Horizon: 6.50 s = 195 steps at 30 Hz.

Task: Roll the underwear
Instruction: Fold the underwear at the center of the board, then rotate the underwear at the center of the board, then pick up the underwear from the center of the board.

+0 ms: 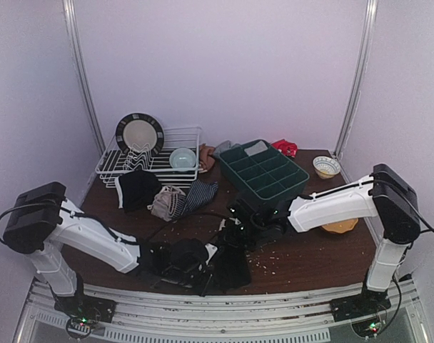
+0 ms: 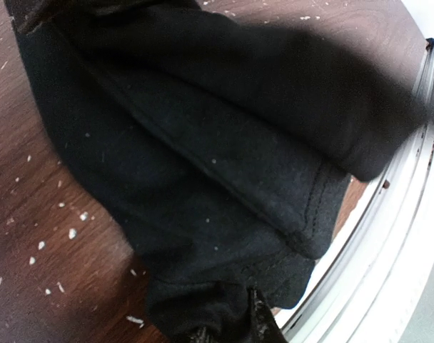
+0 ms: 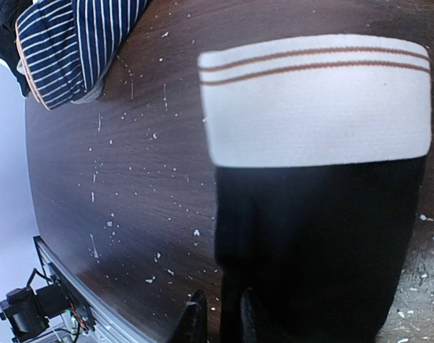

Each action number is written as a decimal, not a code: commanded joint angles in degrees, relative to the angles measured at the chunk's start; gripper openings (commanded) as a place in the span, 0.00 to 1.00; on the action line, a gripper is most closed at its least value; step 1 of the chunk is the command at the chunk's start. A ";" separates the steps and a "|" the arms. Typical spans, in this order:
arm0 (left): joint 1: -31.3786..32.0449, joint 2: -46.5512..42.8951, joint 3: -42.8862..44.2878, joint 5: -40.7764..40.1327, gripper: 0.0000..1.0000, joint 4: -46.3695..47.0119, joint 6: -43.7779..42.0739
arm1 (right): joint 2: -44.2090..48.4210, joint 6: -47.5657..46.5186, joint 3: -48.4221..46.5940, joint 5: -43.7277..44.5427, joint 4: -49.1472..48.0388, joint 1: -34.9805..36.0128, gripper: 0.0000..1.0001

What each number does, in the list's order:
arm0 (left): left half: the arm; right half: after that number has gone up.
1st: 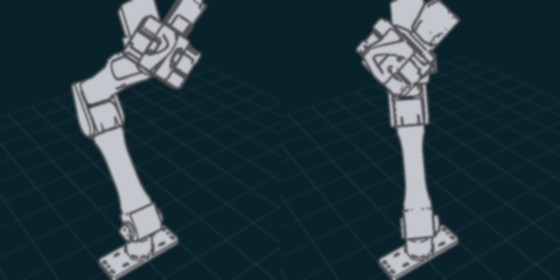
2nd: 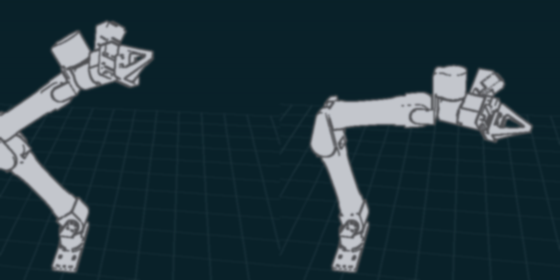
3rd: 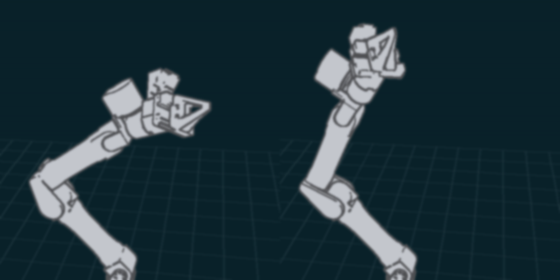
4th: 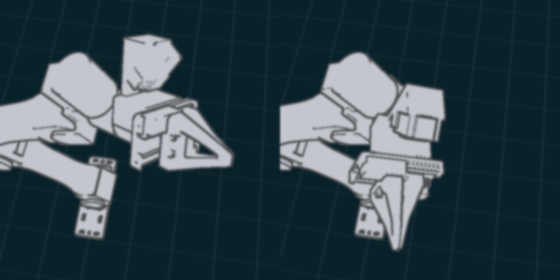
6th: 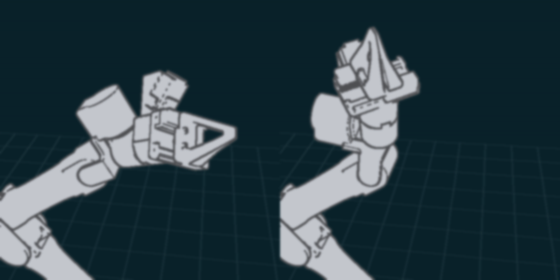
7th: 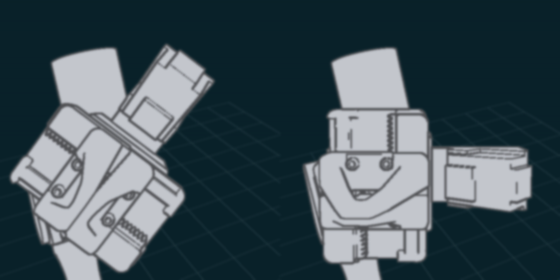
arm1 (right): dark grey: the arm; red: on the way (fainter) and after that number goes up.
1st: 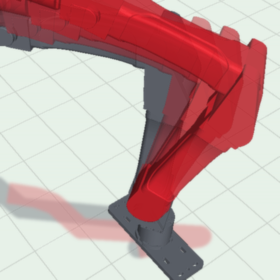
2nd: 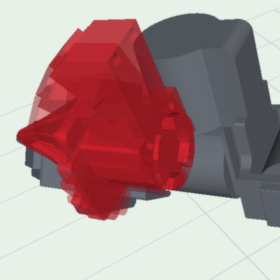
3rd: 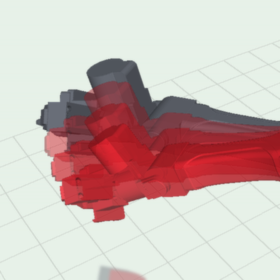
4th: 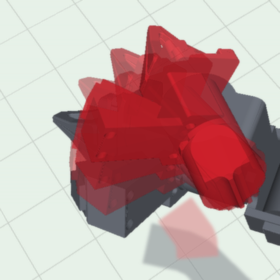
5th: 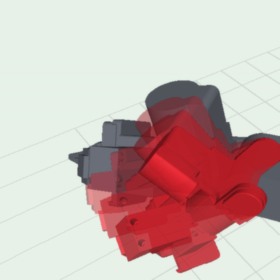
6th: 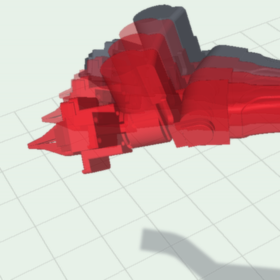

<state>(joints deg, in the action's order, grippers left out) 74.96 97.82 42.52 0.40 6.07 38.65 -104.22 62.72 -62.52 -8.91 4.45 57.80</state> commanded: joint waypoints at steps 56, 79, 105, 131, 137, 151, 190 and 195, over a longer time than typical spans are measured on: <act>-19.18 13.84 40.30 9.74 0.07 -18.51 -23.08 | 17.11 -17.66 18.00 19.91 0.09 21.46 0.32; -24.67 17.59 25.26 9.79 0.00 -9.18 -17.80 | 10.16 -16.67 19.04 26.26 8.20 17.56 0.28; -25.39 6.07 24.91 8.66 0.49 -16.88 -21.64 | 5.00 -21.15 6.39 23.22 10.60 27.89 0.36; -15.90 1.70 1.72 5.04 0.00 2.73 -6.07 | 9.42 -25.01 18.42 25.13 9.81 6.10 0.37; -7.55 -0.25 1.33 -4.73 0.00 0.77 -0.73 | 9.78 -30.38 14.86 23.82 10.85 2.93 0.40; -4.84 -27.21 -6.96 -21.13 0.58 -15.50 1.16 | 26.83 -43.61 14.44 24.67 12.73 17.73 0.54; -4.82 -35.42 -15.22 -20.95 0.59 -18.91 5.21 | -0.98 -48.15 1.77 21.42 19.64 24.38 0.36; -4.82 -35.29 -15.50 -21.24 0.59 -18.78 4.10 | 2.60 -46.08 5.22 16.74 15.26 24.30 0.12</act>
<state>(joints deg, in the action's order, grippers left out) 69.87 62.24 27.53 -20.73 -15.03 43.22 -104.31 14.31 -60.90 11.51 21.69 82.56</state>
